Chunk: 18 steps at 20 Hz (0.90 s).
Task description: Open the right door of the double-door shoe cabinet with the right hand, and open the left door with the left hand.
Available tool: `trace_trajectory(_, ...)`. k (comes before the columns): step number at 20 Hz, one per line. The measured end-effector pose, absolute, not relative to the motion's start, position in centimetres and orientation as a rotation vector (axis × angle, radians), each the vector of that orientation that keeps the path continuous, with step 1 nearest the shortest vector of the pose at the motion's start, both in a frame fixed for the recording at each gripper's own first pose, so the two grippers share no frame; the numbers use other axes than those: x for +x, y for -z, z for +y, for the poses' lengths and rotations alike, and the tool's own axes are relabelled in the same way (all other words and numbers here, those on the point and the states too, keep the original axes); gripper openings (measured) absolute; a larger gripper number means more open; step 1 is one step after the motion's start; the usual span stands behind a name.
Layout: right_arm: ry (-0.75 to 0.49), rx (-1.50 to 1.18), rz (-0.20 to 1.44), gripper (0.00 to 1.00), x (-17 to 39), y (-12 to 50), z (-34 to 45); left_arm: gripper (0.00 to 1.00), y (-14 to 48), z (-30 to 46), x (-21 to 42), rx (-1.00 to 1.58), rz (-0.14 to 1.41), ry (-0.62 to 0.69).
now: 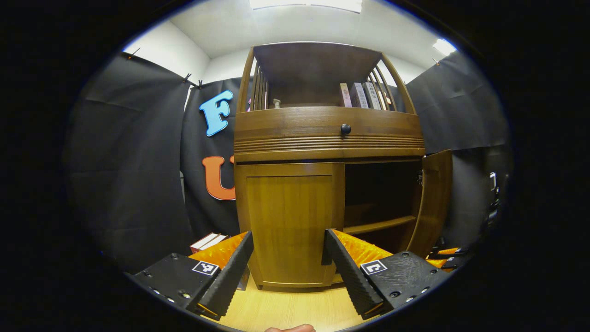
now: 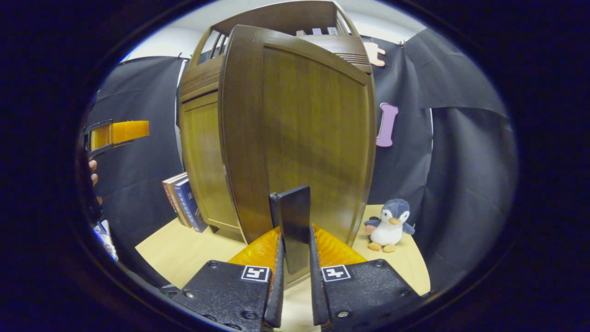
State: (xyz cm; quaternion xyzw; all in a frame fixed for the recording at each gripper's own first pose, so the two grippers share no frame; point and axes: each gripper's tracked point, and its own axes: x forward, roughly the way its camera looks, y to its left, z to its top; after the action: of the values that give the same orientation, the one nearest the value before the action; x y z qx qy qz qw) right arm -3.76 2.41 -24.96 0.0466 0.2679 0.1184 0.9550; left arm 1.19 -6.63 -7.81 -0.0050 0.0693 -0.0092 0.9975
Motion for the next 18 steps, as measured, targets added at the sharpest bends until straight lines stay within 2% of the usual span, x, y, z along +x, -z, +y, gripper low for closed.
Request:
trace_trajectory(1,-0.229,0.086,0.543,0.26,-4.0,24.9,1.8,0.96,8.0,-7.0,1.3,-0.014,0.142,0.025)
trace_trajectory(2,-0.222,0.080,0.540,0.26,-4.3,24.7,1.2,1.00,8.1,-7.4,1.4,-0.019,0.143,0.031)
trace_trajectory(3,-0.219,0.082,0.538,0.25,-4.5,24.7,0.8,0.96,8.3,-7.7,1.5,-0.024,0.147,0.038)
trace_trajectory(9,-0.175,0.062,0.545,0.20,-5.3,24.8,-1.7,0.96,9.2,-10.3,2.8,-0.056,0.178,0.080)
trace_trajectory(18,-0.016,0.104,0.585,0.09,-6.7,26.1,-7.4,0.95,11.4,-13.5,4.5,-0.079,0.224,0.137)
